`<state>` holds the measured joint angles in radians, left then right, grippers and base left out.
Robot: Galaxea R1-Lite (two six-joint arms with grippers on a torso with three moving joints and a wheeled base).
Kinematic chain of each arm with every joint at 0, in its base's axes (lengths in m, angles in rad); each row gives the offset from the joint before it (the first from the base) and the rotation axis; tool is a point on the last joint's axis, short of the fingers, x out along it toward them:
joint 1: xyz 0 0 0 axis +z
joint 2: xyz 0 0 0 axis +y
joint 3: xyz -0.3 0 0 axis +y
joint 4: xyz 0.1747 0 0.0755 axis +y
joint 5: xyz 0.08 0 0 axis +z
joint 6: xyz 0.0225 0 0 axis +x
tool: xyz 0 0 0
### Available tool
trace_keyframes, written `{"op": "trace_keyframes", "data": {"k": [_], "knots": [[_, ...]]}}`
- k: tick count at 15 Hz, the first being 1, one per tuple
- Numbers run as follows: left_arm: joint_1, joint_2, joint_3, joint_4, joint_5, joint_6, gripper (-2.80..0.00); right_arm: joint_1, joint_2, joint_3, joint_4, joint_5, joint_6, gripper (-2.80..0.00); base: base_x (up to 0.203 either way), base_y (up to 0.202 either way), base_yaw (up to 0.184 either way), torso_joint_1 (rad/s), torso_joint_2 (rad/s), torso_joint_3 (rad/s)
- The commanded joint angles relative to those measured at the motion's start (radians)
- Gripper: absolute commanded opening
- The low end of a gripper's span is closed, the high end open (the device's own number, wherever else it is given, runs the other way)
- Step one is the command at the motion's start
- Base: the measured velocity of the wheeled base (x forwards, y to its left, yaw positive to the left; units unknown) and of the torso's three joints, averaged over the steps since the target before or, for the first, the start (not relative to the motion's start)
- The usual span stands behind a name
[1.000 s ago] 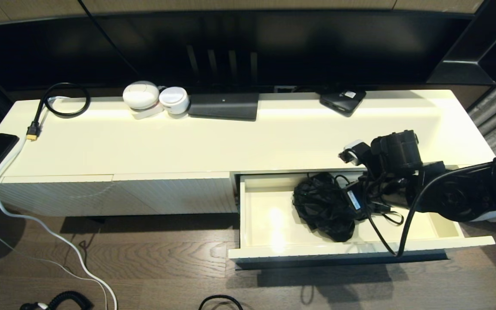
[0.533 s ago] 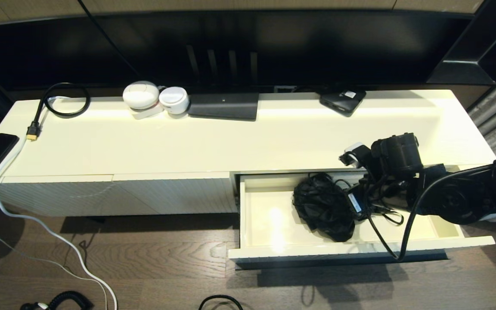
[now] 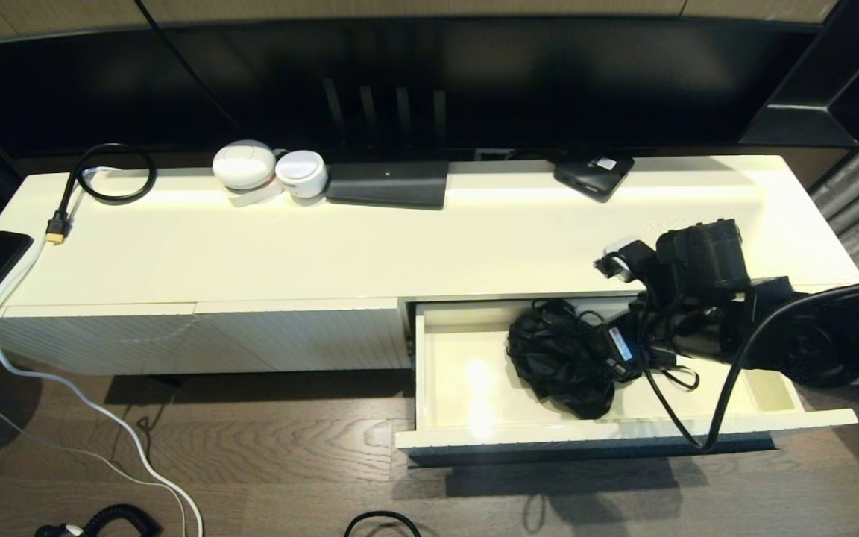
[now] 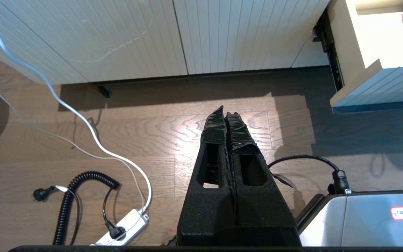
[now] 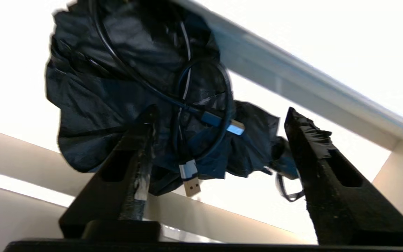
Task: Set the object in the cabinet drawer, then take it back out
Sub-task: Put the data cable in the drawer, then close the drawer
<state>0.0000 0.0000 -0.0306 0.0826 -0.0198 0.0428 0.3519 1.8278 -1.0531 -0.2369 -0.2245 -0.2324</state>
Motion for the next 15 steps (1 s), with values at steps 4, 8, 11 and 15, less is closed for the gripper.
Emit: {"op": "trace_keyframes", "data": {"k": [4,8,11,15], "knots": [[-0.002,0.0,0.0,0.0,0.0,0.0,-2.8,0.032,-0.232,0.169,0.01,0.0,-0.103,0.0,0.0,0.0,0.0,0.0,0.0,0.0],[0.0,0.0,0.0,0.0,0.0,0.0,-2.8,0.066,-0.387,0.314,0.032,0.006,-0.243,-2.8,0.0,0.0,0.0,0.0,0.0,0.0],[0.0,0.0,0.0,0.0,0.0,0.0,-2.8,0.089,-0.456,0.37,0.119,0.019,-0.359,-2.8,0.0,0.0,0.0,0.0,0.0,0.0],[0.0,0.0,0.0,0.0,0.0,0.0,-2.8,0.185,-0.495,0.5,0.209,0.05,-0.476,-2.8,0.0,0.0,0.0,0.0,0.0,0.0]]}}
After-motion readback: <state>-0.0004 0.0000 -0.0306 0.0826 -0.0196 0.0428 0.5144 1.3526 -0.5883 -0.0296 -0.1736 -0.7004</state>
